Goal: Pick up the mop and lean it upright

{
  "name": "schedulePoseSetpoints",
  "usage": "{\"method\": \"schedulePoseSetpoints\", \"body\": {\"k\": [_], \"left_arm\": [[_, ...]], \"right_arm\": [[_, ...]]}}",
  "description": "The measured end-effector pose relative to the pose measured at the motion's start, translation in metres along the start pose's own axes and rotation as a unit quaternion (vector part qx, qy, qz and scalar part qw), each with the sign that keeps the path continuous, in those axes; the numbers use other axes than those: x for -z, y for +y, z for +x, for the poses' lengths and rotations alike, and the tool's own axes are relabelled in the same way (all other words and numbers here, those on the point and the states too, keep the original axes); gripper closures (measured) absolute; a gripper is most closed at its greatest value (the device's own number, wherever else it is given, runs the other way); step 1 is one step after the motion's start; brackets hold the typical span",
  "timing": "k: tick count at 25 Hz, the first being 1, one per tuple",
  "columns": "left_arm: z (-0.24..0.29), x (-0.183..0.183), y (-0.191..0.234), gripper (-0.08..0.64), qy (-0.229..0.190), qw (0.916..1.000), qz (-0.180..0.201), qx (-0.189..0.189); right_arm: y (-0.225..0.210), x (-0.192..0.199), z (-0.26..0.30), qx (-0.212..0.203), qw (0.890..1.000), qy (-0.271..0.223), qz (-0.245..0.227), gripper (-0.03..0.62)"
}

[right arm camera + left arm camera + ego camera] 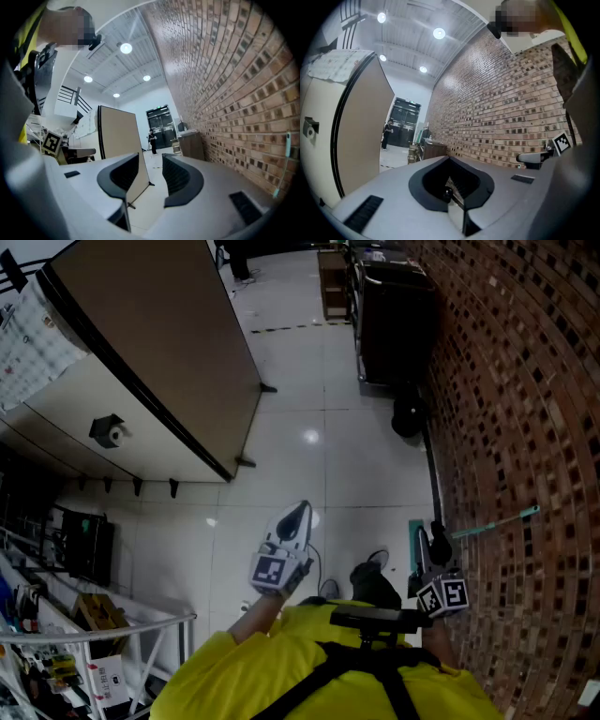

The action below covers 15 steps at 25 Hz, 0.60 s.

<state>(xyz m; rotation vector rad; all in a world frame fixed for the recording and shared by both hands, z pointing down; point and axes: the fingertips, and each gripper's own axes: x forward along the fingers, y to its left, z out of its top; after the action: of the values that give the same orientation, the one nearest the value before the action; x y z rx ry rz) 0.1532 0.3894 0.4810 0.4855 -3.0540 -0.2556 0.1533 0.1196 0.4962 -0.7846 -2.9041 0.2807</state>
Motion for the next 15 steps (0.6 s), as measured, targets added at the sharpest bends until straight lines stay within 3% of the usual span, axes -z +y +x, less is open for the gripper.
{"method": "schedulePoseSetpoints", "body": {"k": [3, 6, 8, 9, 12, 15], "left_arm": [[0.038, 0.006, 0.014, 0.56, 0.009, 0.9999, -0.003, -0.004], [0.079, -0.002, 0.023, 0.558, -0.027, 0.9996, -0.008, -0.002], [0.12, -0.012, 0.02, 0.489, -0.053, 0.9984, -0.011, 0.012], [0.143, -0.016, 0.015, 0.449, -0.055, 0.9981, -0.015, 0.023], [0.213, -0.024, -0.012, 0.436, -0.045, 0.9961, -0.018, 0.074], [0.284, -0.021, -0.042, 0.437, -0.023, 0.9898, -0.004, 0.14]], "right_arm": [[-0.027, -0.004, 0.038, 0.009, 1.0, -0.001, 0.0, 0.411], [-0.053, -0.016, 0.083, 0.005, 1.0, -0.01, -0.007, 0.4], [-0.076, -0.022, 0.113, 0.005, 1.0, -0.011, 0.0, 0.356], [-0.087, -0.025, 0.125, 0.007, 1.0, -0.01, 0.004, 0.353], [-0.126, -0.044, 0.151, 0.015, 1.0, -0.011, -0.004, 0.353], [-0.175, -0.066, 0.17, 0.063, 0.998, -0.029, -0.008, 0.354]]}}
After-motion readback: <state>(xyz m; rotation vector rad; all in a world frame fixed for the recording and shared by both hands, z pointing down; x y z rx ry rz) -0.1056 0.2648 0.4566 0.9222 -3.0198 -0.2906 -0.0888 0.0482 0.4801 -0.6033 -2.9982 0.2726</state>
